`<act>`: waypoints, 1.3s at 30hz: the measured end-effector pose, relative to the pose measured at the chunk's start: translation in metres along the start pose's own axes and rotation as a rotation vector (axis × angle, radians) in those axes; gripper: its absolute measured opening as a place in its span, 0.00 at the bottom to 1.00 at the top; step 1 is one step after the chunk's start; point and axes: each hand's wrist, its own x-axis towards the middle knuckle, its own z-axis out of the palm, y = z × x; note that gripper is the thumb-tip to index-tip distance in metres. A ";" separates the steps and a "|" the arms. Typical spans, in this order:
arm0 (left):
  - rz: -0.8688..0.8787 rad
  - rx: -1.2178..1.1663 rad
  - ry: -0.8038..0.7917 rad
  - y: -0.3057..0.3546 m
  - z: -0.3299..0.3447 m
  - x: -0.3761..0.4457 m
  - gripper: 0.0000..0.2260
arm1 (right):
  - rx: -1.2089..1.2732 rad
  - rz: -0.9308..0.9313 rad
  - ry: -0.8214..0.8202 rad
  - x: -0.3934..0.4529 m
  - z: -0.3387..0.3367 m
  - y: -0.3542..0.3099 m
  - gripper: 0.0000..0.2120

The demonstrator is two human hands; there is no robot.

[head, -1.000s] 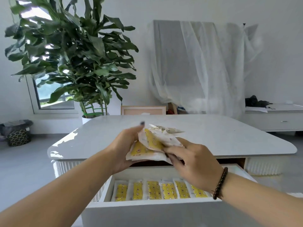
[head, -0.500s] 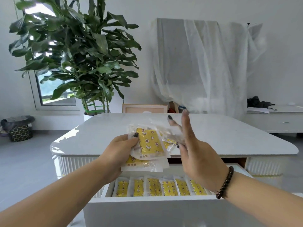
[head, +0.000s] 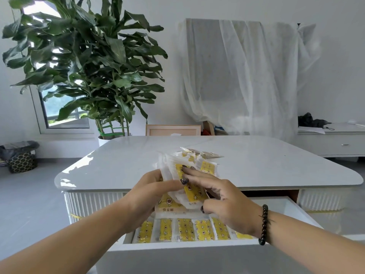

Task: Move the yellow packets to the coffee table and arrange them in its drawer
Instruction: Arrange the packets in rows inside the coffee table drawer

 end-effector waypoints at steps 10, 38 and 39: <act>-0.060 0.064 0.038 -0.017 0.006 0.005 0.09 | 0.205 0.089 0.013 0.007 0.008 0.010 0.31; 0.090 0.407 0.007 -0.038 0.038 0.015 0.08 | 0.488 0.402 0.437 0.006 0.016 0.049 0.06; 0.079 0.431 0.022 -0.041 0.038 0.019 0.09 | 0.463 0.380 0.429 0.006 0.017 0.050 0.05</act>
